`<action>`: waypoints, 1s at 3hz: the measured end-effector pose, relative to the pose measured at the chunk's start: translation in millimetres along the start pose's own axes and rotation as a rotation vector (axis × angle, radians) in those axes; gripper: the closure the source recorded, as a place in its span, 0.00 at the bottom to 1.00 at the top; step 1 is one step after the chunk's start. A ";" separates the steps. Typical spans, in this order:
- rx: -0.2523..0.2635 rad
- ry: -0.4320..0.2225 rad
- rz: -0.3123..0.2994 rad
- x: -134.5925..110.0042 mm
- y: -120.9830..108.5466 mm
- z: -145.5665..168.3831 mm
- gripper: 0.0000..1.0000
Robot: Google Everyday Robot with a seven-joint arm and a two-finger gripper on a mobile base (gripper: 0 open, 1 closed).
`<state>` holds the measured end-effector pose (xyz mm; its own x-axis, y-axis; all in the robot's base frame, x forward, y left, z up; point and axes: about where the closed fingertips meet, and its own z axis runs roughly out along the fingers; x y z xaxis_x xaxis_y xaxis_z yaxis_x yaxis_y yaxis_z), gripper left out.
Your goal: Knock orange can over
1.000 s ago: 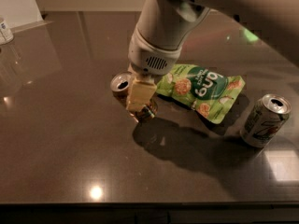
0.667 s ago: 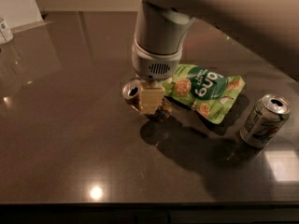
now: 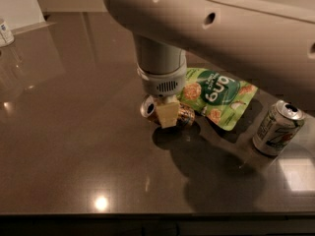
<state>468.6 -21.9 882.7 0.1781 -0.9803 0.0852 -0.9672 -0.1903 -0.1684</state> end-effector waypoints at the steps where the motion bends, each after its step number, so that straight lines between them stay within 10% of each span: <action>1: -0.004 0.052 -0.032 3.3 -0.1 8.3 0.36; 3: 0.013 0.046 -0.030 2.3 -2.0 5.3 0.00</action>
Offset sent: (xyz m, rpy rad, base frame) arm 0.0019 -0.0032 -0.0069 -0.0502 -0.0034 0.0195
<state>471.8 -24.0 878.0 0.1982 -0.9708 0.1351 -0.9589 -0.2206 -0.1783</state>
